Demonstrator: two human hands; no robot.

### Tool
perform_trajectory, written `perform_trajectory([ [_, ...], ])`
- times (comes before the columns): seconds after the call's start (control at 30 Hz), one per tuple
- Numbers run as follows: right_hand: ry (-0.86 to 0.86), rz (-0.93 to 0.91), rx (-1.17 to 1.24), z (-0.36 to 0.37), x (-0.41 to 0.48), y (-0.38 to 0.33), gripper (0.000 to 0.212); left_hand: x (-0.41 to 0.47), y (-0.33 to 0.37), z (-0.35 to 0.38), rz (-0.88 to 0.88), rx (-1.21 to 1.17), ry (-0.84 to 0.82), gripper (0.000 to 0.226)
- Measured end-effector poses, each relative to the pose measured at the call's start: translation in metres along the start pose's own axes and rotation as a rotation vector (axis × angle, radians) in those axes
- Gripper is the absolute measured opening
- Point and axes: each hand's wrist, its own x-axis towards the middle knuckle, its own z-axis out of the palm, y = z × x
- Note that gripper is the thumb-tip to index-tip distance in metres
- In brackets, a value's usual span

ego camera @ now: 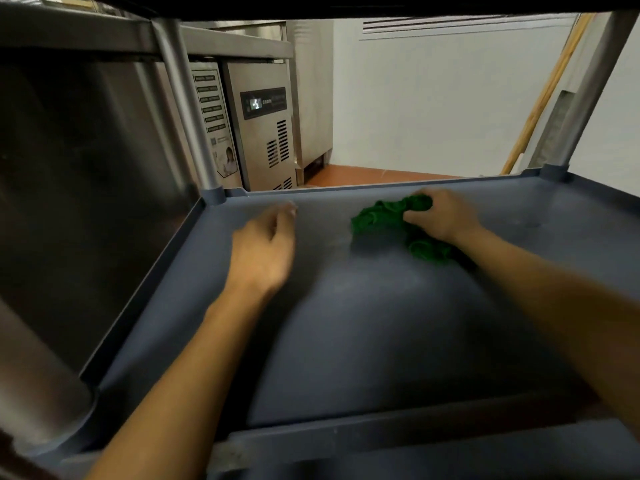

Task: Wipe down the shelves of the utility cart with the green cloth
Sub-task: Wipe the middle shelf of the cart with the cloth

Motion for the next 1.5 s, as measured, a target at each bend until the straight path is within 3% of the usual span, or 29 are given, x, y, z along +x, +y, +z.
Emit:
perform_trajectory([
  [0.1,0.145,-0.012,-0.066,0.029,0.023,-0.026,0.034,0.002,-0.005,0.007,-0.014,0.016,-0.04,0.042],
  [0.17,0.139,-0.093,-0.055,0.051,0.031,-0.055,0.031,0.006,-0.009,0.01,0.014,0.044,-0.04,0.042],
  [0.3,-0.069,-0.255,-0.108,0.089,0.033,-0.126,0.022,0.012,-0.003,0.011,0.172,0.106,0.073,0.033],
  [0.37,-0.249,-0.403,-0.184,0.1,0.025,-0.159,0.029,0.014,0.001,0.007,0.279,0.126,0.149,0.028],
  [0.43,-0.316,-0.475,-0.178,0.104,0.009,-0.179,0.037,0.015,0.003,0.003,0.319,0.128,0.188,0.03],
  [0.57,-0.333,-0.502,-0.015,0.097,-0.027,-0.178,0.023,0.016,-0.006,-0.006,0.256,0.167,0.141,0.051],
  [0.67,-0.353,-0.523,0.095,0.076,-0.054,-0.158,0.042,0.012,-0.012,-0.009,0.201,0.177,0.107,0.053],
  [0.77,-0.32,-0.541,0.119,0.051,-0.077,-0.128,0.046,0.006,-0.012,-0.005,0.151,0.22,0.058,0.055],
  [1.0,-0.246,-0.323,0.057,-0.017,-0.083,-0.025,0.065,0.014,0.05,0.065,-0.008,-0.037,-0.083,0.06],
  [1.27,-0.077,0.001,-0.06,-0.102,-0.081,0.118,0.07,0.016,0.149,0.2,0.142,-0.137,-0.149,0.066],
  [1.5,0.133,0.28,-0.273,-0.128,-0.041,0.192,0.053,0.009,0.132,0.262,0.243,-0.084,-0.211,0.048],
])
